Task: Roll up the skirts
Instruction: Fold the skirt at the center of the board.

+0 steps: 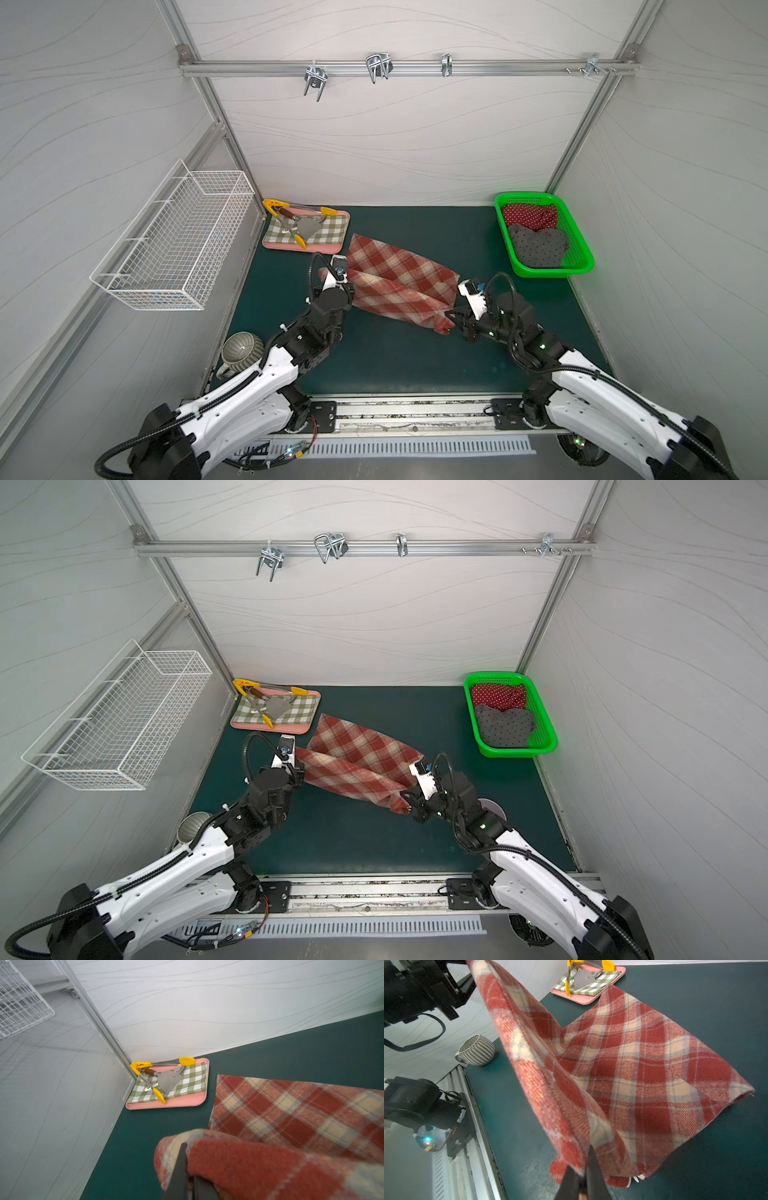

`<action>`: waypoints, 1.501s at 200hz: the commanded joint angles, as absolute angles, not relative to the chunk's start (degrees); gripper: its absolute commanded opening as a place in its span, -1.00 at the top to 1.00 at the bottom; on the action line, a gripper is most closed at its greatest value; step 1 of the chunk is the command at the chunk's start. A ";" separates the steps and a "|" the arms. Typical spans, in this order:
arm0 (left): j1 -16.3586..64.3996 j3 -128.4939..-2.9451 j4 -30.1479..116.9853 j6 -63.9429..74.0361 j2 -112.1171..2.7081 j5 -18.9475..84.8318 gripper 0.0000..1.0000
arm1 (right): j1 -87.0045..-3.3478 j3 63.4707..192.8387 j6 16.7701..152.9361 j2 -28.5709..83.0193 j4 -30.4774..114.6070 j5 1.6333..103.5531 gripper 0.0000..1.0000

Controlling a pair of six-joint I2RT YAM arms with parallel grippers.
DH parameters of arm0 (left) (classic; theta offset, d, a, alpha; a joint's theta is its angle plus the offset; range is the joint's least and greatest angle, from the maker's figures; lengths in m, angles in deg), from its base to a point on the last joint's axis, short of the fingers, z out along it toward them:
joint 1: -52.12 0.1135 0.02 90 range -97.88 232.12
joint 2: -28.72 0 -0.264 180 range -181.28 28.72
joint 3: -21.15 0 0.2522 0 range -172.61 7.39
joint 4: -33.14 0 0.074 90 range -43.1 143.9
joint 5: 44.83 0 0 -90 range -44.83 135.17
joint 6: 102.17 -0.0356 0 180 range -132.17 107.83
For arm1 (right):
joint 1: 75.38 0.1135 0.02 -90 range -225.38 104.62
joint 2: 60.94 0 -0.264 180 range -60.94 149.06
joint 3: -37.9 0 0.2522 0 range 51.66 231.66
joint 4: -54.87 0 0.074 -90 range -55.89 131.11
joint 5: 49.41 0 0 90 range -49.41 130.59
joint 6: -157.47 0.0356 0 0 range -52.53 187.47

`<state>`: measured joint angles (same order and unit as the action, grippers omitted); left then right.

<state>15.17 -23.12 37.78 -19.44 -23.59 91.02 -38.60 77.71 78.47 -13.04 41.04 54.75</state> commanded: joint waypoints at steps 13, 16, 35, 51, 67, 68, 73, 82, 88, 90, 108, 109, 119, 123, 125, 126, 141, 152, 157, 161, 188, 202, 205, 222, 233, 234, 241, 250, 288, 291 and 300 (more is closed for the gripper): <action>20.73 -28.67 32.55 -14.99 -32.34 89.47 1.00 | -41.83 86.88 75.78 -0.87 37.95 51.47 1.00; 20.86 -29.01 32.12 -15.13 -33.28 89.39 1.00 | -41.88 87.22 75.30 0.08 38.26 50.95 1.00; 20.96 -30.78 27.85 -17.10 -40.07 88.19 1.00 | -43.78 89.03 74.97 5.39 39.69 49.68 1.00; 20.95 -33.26 25.85 -19.32 -45.92 86.67 1.00 | -45.66 91.42 75.19 9.85 38.56 48.94 1.00; 21.00 -35.97 24.16 -21.07 -50.69 85.82 1.00 | -47.49 93.35 75.44 13.74 37.05 48.46 1.00; 21.00 -35.97 24.02 -21.24 -51.07 85.62 1.00 | -47.55 93.43 75.50 13.97 37.01 48.48 1.00; 21.01 -36.73 23.31 -21.80 -52.12 84.95 1.00 | -48.23 93.79 75.67 14.85 36.90 48.57 1.00; 20.99 -37.76 21.68 -22.89 -54.23 84.03 1.00 | -49.54 94.50 76.02 16.49 36.98 49.55 1.00; 20.95 -38.62 20.78 -23.46 -55.58 83.93 1.00 | -50.22 95.05 75.81 17.46 36.99 50.34 1.00; 21.01 -38.90 20.68 -23.59 -56.07 83.93 1.00 | -50.43 95.18 75.71 17.81 36.94 50.41 1.00; 21.44 -41.31 20.20 -24.64 -59.93 83.29 1.00 | -52.64 97.72 75.62 21.02 36.20 52.20 1.00; 21.53 -41.39 20.19 -24.65 -60.12 83.21 1.00 | -52.71 97.94 75.63 21.22 36.11 52.33 1.00; 21.90 -42.32 19.97 -24.96 -61.94 82.74 1.00 | -54.13 100.29 75.64 23.50 34.36 53.38 1.00; 22.02 -42.74 19.92 -25.00 -62.64 82.51 1.00 | -54.63 101.26 75.62 24.58 33.64 53.80 0.95; 22.14 -42.83 19.92 -25.00 -62.91 82.48 1.00 | -54.88 101.72 75.68 25.06 33.36 53.94 0.92; 22.19 -42.86 19.87 -25.01 -63.06 82.50 1.00 | -54.98 101.96 75.71 25.30 33.19 53.99 0.88; 23.22 -43.76 20.09 -24.12 -65.31 82.30 1.00 | -56.47 104.84 75.79 28.46 31.74 55.71 0.44; 24.00 -43.56 19.63 -23.55 -66.50 81.94 0.95 | -57.16 106.17 76.14 29.64 31.85 56.07 0.20; 24.27 -43.46 19.48 -23.17 -66.96 81.72 0.87 | -57.34 106.50 76.23 29.89 32.16 56.09 0.11; 24.51 -43.39 19.40 -22.89 -67.25 81.40 0.78 | -57.44 106.73 76.46 29.98 32.44 55.98 -0.01; 24.74 -44.12 21.16 -22.05 -68.56 80.59 -0.06 | -57.66 107.90 78.17 29.75 33.17 56.88 -0.30; 24.75 -44.44 22.16 -21.58 -67.99 80.93 -0.17 | -57.44 108.02 78.71 28.38 32.13 57.77 -0.31; 24.78 -44.47 22.12 -21.70 -67.88 80.93 -0.18 | -57.35 108.08 78.85 27.96 31.72 57.98 -0.31; 24.72 -45.40 24.37 -22.12 -66.46 80.20 -0.26 | -57.12 107.88 79.97 26.16 28.85 59.72 -0.32; 24.78 -46.72 26.24 -22.28 -65.42 80.21 -0.27 | -56.80 107.48 80.96 25.57 26.73 61.80 -0.58; 24.78 -46.87 26.38 -22.28 -65.33 80.22 -0.27 | -56.77 107.48 81.02 25.60 26.58 61.92 -0.62; 24.73 -47.66 27.82 -22.24 -64.43 80.66 -0.27 | -56.46 107.39 81.44 25.77 24.69 63.13 -0.73; 24.71 -48.31 29.75 -21.51 -62.68 81.43 -0.26 | -56.45 107.01 81.71 26.13 23.05 64.89 -0.75; 21.77 -42.37 31.60 -16.72 -51.67 81.10 -0.22 | -59.20 100.58 86.43 24.89 26.06 70.31 -0.88; 21.19 -41.89 31.61 -16.57 -51.07 81.59 -0.22 | -59.16 100.54 86.67 25.07 26.15 70.49 -0.88; 19.87 -40.53 32.88 -14.99 -49.88 83.69 -0.22 | -59.19 100.85 86.76 25.82 25.87 70.83 -0.88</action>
<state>23.17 -43.25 31.55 -18.98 -54.15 80.81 -58.21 101.84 84.03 26.30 27.29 66.37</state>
